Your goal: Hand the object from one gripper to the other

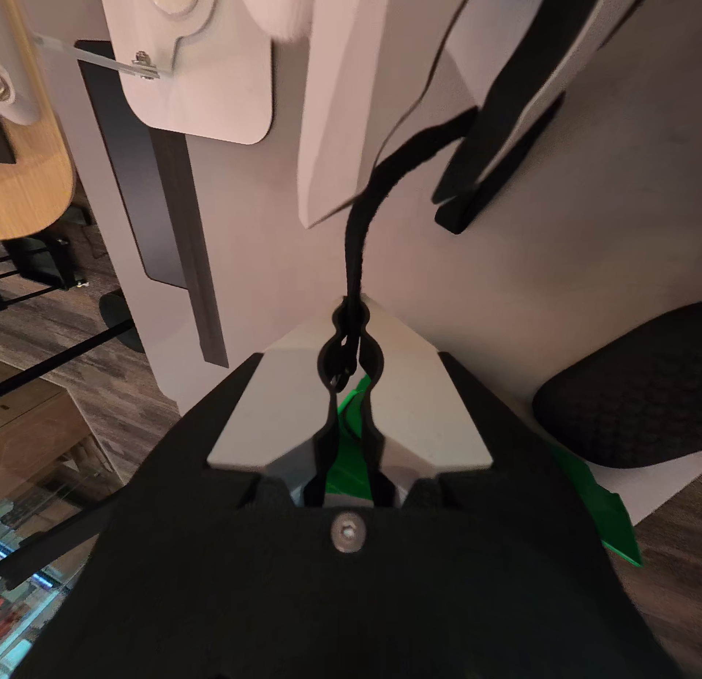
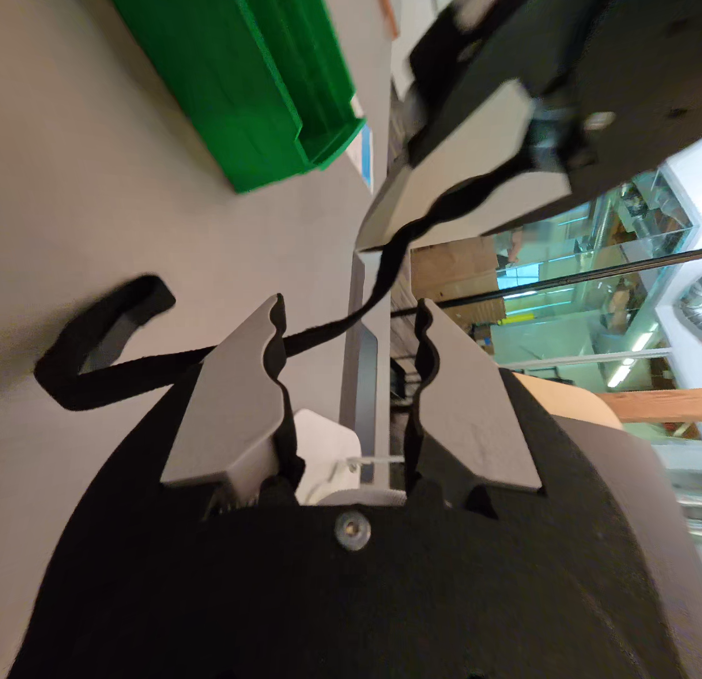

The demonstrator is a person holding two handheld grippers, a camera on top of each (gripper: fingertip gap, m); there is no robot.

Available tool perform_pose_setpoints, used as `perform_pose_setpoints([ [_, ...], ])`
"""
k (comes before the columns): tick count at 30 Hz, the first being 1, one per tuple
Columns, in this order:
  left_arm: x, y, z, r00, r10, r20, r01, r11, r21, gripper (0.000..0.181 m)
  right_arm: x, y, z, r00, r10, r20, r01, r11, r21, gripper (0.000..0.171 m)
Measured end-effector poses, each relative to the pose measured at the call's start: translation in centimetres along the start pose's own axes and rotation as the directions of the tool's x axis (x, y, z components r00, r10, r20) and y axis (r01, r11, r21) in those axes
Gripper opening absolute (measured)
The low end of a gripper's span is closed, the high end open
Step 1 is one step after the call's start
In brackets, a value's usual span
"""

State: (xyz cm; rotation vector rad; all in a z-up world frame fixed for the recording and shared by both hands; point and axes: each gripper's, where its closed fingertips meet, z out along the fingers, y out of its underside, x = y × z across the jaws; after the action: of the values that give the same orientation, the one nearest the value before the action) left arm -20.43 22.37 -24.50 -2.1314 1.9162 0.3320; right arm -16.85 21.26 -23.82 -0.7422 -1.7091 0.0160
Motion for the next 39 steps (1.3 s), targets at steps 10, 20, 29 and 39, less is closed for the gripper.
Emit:
perform_pose_setpoints([
  [10, -1.7, 0.4, -0.1, 0.996, -0.051, 0.067, 0.048, 0.998, 0.04, 0.0, 2.0, 3.2, -0.9, 0.998, 0.037, -0.06, -0.041, 0.996, -0.078, 0.066],
  [20, -2.2, 0.4, 1.5, 0.994, -0.061, 0.092, 0.057, 0.997, 0.045, 0.0, 4.5, 3.0, -1.8, 0.962, 0.232, -0.142, -0.225, 0.972, 0.061, 0.064],
  [29, -2.1, 0.4, 3.7, 0.993, -0.084, 0.079, 0.08, 0.995, 0.054, 0.0, -0.3, 6.0, 1.6, 1.0, 0.009, -0.028, -0.014, 0.985, -0.172, 0.072],
  [39, -1.0, -0.7, 4.8, 0.989, -0.137, 0.049, 0.131, 0.986, 0.105, 0.0, -2.7, 2.3, 3.7, 0.998, 0.064, 0.029, -0.062, 0.995, -0.077, 0.071],
])
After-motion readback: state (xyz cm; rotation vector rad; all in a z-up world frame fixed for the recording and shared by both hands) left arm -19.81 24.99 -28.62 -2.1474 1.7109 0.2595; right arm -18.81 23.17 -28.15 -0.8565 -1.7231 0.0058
